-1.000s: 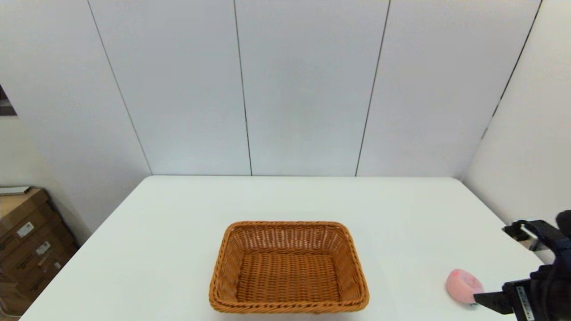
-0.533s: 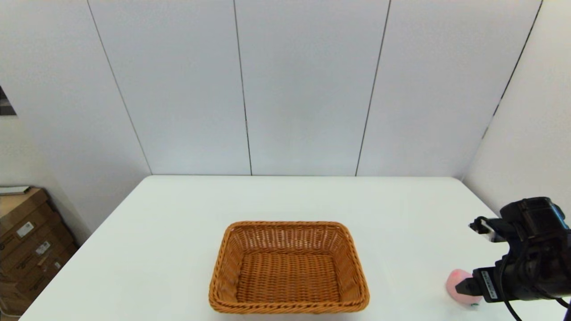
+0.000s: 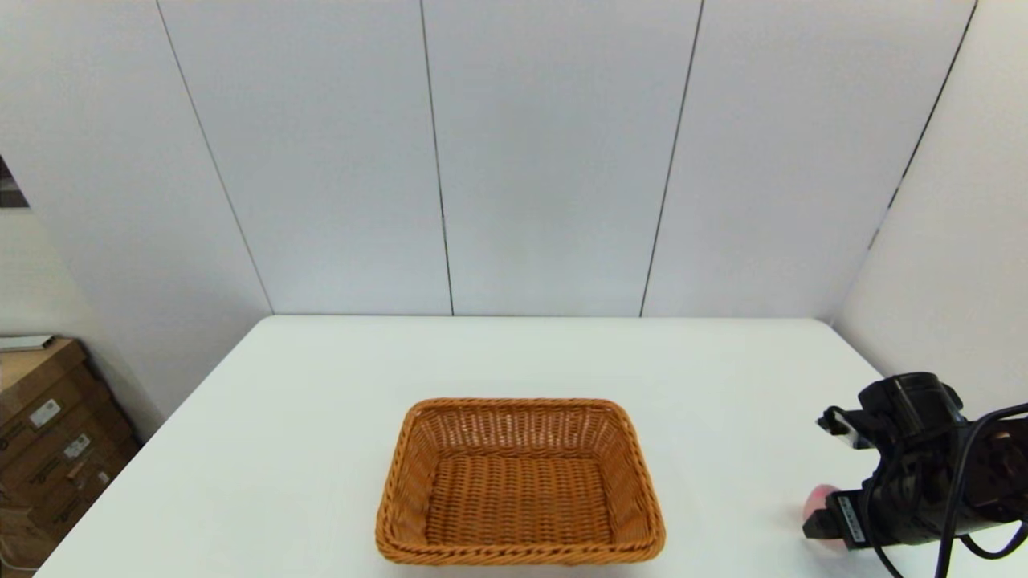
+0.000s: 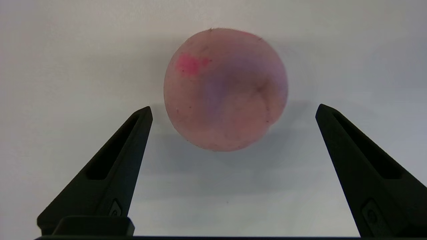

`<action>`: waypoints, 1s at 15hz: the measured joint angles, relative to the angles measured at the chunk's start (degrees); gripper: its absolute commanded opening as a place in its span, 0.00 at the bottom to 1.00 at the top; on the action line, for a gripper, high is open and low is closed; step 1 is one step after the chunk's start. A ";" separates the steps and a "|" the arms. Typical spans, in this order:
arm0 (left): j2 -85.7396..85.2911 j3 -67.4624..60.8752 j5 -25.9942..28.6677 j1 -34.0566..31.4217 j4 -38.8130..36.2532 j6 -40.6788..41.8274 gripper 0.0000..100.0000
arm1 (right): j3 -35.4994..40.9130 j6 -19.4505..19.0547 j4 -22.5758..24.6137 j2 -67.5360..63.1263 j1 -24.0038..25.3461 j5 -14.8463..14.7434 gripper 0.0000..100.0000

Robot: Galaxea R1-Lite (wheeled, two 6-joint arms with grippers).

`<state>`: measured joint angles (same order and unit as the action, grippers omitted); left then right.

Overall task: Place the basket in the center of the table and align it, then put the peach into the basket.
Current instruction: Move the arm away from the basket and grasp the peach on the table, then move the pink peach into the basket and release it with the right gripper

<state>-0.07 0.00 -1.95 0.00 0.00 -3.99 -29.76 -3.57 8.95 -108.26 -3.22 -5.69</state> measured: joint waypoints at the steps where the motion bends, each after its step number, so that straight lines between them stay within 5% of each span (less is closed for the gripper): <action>1: 0.00 0.00 0.05 0.00 0.00 0.02 1.00 | 0.07 -0.01 0.11 -0.45 0.09 0.02 0.00; 10: 0.00 0.00 0.02 0.00 0.00 -0.17 1.00 | 0.68 1.82 1.72 0.22 0.13 0.29 0.00; 15: 0.00 0.00 0.02 0.00 0.00 -0.15 1.00 | 0.77 6.55 3.86 7.72 0.79 5.23 0.00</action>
<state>-0.07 0.00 -1.93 0.00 0.00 -4.13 -28.99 2.97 12.81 -100.55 -2.43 -0.46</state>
